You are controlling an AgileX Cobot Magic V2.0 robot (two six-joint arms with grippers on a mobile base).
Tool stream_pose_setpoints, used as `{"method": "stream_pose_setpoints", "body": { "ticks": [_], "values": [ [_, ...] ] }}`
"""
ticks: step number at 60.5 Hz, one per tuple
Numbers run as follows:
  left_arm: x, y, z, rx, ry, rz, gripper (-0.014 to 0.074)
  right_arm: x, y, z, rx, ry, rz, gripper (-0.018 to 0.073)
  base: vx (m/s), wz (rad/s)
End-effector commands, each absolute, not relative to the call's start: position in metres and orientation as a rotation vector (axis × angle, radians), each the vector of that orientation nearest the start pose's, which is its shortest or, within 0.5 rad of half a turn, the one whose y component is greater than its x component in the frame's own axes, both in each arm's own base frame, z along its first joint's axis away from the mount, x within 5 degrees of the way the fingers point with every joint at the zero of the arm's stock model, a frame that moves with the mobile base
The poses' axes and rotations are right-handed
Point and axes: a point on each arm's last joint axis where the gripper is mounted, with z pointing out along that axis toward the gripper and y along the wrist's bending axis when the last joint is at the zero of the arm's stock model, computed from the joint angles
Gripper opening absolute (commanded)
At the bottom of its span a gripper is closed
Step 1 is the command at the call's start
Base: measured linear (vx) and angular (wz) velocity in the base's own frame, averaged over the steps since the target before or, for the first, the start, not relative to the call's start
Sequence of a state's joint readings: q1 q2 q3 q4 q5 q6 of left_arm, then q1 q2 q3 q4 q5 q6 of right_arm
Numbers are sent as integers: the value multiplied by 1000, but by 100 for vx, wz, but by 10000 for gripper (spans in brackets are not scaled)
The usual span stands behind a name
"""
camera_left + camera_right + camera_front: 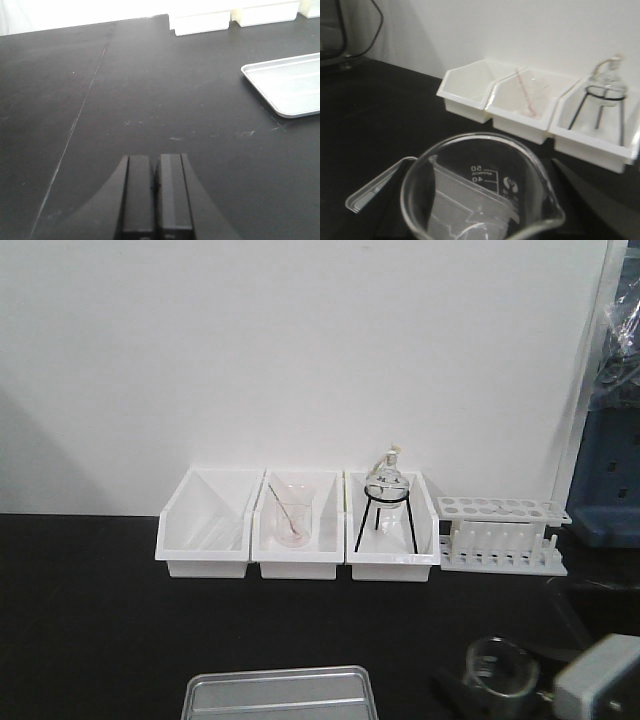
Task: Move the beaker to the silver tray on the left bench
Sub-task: 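Lower the held beaker with the right gripper toward the silver tray, then open the right gripper to release the beaker onto the silver tray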
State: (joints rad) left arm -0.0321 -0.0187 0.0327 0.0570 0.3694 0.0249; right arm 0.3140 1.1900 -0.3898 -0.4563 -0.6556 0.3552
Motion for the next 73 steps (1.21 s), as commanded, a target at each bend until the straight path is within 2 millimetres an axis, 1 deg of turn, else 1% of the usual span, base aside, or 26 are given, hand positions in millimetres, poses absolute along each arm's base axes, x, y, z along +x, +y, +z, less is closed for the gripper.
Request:
{"method": "stream_pose_setpoints", "body": {
  "ticks": [1, 5, 6, 12, 14, 15, 18, 23, 29, 36, 49, 53, 59, 66, 73],
  "values": [
    [54, -1, 170, 94, 1802, 38, 1, 241, 112, 243, -495, 1418, 582, -11, 0, 0],
    [54, -1, 170, 94, 1802, 38, 1, 264, 125, 227, -522, 1370, 652, -11, 0, 0],
    [54, -1, 170, 94, 1802, 38, 1, 273, 130, 220, -528, 1351, 683, -11, 0, 0],
    [54, -1, 170, 94, 1802, 38, 1, 303, 146, 192, -546, 1324, 796, -11, 0, 0],
    [54, -1, 170, 94, 1802, 38, 1, 311, 150, 179, -535, 1352, 834, -11, 0, 0],
    [54, -1, 170, 94, 1802, 38, 1, 316, 152, 177, -531, 1355, 846, -11, 0, 0],
    [54, -1, 170, 94, 1802, 38, 1, 328, 156, 161, -512, 1394, 885, -11, 0, 0],
    [54, -1, 170, 94, 1802, 38, 1, 340, 161, 148, -515, 1406, 896, -11, 0, 0],
    [54, -1, 170, 94, 1802, 38, 1, 348, 164, 143, -538, 1421, 888, -11, 0, 0],
    [54, -1, 170, 94, 1802, 38, 1, 354, 163, 133, -554, 1534, 812, -11, 0, 0],
    [54, -1, 170, 94, 1802, 38, 1, 356, 159, 114, -649, 1691, 652, -6, 0, 0],
    [54, -1, 170, 94, 1802, 38, 1, 356, 158, 111, -655, 1720, 636, -3, 0, 0],
    [54, -1, 170, 94, 1802, 38, 1, 356, 158, 111, -655, 1717, 637, 4, 0, 0],
    [54, -1, 170, 94, 1802, 38, 1, 356, 159, 112, -654, 1705, 644, 37, 0, 0],
    [54, -1, 170, 94, 1802, 38, 1, 355, 159, 112, -662, 1704, 648, 117, 0, 0]
  ]
}}
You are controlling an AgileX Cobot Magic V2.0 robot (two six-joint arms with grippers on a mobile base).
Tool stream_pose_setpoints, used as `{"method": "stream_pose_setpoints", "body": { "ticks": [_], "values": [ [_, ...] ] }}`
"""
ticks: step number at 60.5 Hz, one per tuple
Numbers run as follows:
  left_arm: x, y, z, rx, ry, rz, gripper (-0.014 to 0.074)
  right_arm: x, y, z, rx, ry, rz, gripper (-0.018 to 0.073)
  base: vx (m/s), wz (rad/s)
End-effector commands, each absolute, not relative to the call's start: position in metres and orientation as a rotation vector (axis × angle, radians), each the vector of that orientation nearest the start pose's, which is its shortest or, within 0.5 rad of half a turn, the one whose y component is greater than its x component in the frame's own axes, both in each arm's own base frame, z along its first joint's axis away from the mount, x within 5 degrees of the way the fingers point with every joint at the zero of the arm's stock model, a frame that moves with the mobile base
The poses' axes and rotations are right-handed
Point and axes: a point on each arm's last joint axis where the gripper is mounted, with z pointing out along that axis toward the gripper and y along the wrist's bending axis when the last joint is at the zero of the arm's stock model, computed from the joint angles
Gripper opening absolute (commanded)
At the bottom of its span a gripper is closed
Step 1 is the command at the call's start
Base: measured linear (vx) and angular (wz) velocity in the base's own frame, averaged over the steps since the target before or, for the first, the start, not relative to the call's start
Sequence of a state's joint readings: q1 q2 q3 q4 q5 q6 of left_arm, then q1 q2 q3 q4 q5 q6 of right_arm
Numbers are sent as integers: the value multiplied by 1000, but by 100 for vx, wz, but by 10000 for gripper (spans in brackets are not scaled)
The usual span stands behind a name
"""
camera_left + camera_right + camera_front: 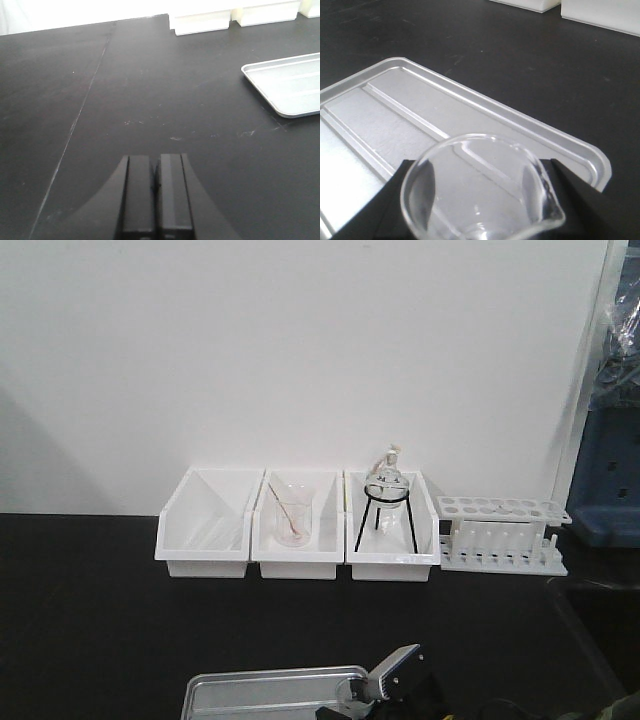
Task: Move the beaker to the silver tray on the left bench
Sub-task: 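Open the right gripper to release the beaker onto the silver tray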
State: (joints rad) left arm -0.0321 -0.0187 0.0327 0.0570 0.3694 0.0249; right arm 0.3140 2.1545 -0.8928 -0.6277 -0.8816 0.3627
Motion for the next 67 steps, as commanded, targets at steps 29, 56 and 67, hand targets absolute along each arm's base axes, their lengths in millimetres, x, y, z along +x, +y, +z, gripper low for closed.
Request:
{"method": "stream_pose_setpoints", "body": {
  "ticks": [29, 56, 67],
  "values": [
    [54, -1, 170, 94, 1802, 38, 1, 354, 160, 113, -677, 1706, 669, 669, 0, 0],
    [54, -1, 170, 94, 1802, 38, 1, 340, 152, 220, -609, 1562, 632, 624, 0, 0],
    [54, -1, 170, 94, 1802, 38, 1, 301, 129, 289, -494, 1613, 554, 388, 0, 0]
  ]
}}
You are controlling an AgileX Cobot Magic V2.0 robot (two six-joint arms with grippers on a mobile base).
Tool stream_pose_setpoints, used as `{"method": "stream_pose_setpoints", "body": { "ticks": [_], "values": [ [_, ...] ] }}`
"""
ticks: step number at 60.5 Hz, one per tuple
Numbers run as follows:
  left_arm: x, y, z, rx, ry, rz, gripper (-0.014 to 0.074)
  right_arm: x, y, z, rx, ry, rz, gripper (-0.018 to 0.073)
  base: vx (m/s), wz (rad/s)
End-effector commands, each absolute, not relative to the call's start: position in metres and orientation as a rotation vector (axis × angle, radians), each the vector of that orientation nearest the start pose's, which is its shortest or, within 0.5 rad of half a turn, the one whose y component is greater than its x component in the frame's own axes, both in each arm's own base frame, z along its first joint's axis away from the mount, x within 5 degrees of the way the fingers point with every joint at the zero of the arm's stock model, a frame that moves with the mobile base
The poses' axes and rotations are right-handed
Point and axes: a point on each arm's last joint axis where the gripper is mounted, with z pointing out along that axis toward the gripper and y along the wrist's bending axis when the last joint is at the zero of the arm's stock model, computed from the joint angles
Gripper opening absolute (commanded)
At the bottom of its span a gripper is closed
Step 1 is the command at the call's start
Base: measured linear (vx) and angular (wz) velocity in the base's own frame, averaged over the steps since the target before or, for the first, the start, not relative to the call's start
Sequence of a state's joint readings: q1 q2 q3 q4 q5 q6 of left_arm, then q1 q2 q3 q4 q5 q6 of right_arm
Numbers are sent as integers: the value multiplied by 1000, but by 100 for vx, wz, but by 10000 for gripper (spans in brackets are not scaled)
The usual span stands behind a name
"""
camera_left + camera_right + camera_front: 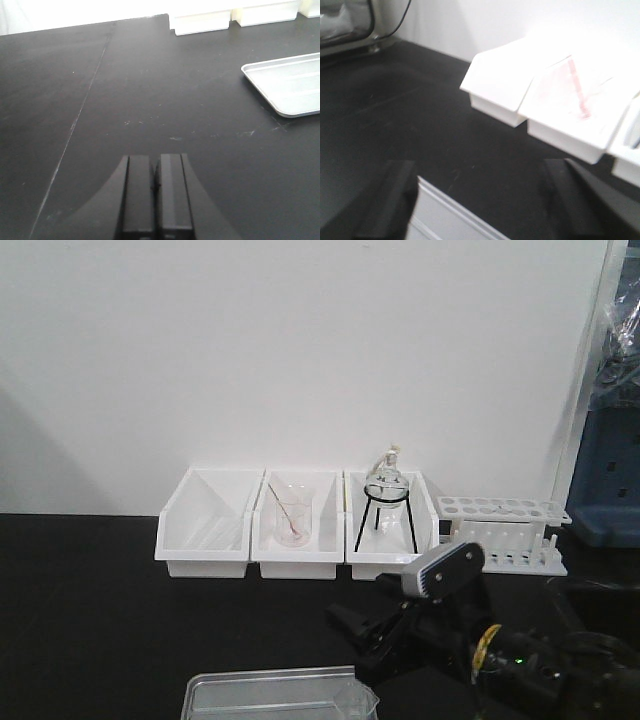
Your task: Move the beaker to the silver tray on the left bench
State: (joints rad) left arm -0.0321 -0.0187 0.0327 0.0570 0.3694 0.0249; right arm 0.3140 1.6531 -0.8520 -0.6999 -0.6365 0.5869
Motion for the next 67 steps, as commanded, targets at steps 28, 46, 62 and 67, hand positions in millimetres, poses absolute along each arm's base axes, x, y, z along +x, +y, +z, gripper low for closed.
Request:
{"method": "stream_pose_setpoints", "body": {
  "ticks": [28, 46, 62, 67],
  "values": [
    [54, -1, 170, 94, 1802, 38, 1, 176, 48, 343, -294, 1704, 87, -14, 0, 0],
    [54, -1, 170, 94, 1802, 38, 1, 160, 43, 352, -275, 1651, 87, -14, 0, 0],
    [54, -1, 170, 94, 1802, 38, 1, 160, 42, 351, -279, 1655, 72, -14, 0, 0],
    [54, -1, 170, 94, 1802, 38, 1, 163, 43, 349, -246, 1680, 104, -14, 0, 0]
  ]
}}
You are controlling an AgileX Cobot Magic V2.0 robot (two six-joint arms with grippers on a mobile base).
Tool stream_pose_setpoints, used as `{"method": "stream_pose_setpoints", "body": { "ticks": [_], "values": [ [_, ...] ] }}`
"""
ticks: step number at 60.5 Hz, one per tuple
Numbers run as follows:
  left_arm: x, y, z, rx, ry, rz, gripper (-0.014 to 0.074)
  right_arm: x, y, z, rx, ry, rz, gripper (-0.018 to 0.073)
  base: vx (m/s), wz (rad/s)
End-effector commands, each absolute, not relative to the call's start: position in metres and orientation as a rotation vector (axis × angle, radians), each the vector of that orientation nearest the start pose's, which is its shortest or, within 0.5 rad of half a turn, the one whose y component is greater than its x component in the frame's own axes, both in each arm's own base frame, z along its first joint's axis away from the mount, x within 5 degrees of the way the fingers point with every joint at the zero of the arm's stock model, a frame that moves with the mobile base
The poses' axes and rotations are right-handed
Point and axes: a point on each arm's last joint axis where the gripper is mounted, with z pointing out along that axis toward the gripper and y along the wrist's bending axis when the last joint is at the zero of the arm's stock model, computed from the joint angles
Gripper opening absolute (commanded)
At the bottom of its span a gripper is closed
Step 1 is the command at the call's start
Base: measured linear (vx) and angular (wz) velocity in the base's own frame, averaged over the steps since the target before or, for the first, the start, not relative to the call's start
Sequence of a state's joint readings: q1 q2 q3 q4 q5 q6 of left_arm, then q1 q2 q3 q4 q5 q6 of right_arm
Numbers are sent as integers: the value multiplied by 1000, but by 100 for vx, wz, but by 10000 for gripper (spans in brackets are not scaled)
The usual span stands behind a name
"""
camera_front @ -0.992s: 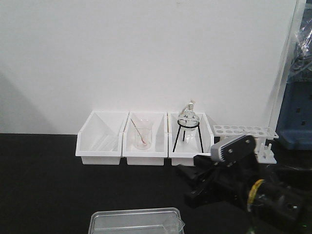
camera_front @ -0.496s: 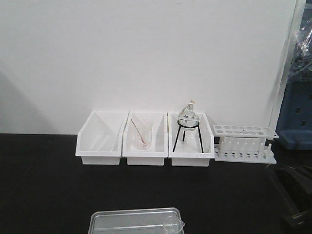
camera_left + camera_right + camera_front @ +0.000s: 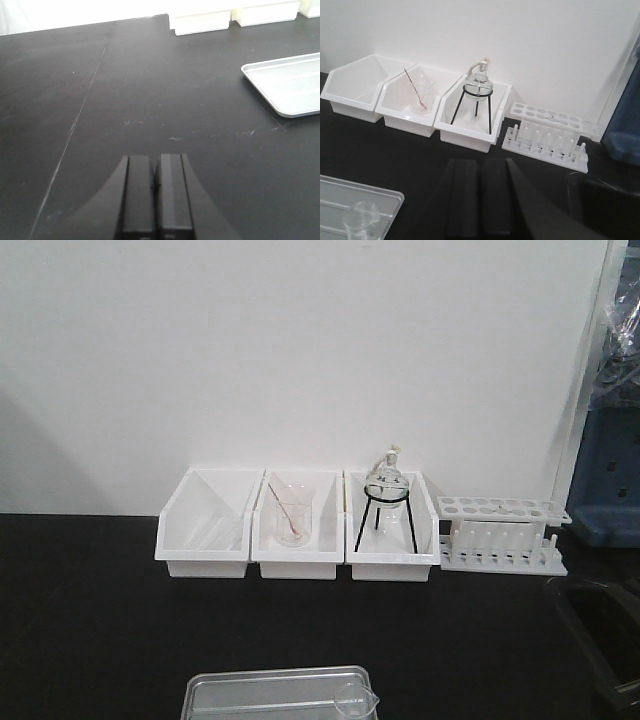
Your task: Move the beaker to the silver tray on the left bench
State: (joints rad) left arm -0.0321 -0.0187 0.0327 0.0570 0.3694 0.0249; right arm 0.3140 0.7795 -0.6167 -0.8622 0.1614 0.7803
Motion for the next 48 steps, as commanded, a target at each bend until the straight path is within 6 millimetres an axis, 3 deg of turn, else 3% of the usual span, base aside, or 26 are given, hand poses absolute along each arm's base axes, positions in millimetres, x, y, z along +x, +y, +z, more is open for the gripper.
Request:
{"method": "stream_pose_setpoints", "body": {
  "ticks": [1, 9, 18, 29, 40, 48],
  "values": [
    [54, -1, 170, 94, 1802, 38, 1, 163, 43, 348, -234, 1685, 117, -14, 0, 0],
    [54, -1, 170, 94, 1802, 38, 1, 152, 42, 338, -218, 1706, 171, -14, 0, 0],
    [54, -1, 170, 94, 1802, 38, 1, 116, 35, 312, -318, 1649, 141, -14, 0, 0],
    [54, -1, 170, 94, 1802, 38, 1, 78, 20, 252, -191, 1657, 213, -12, 0, 0],
    [54, -1, 170, 94, 1802, 38, 1, 61, 8, 204, -71, 1637, 136, -11, 0, 0],
    [54, -1, 170, 94, 1801, 38, 1, 56, 5, 193, -32, 1593, 120, -11, 0, 0]
  ]
}}
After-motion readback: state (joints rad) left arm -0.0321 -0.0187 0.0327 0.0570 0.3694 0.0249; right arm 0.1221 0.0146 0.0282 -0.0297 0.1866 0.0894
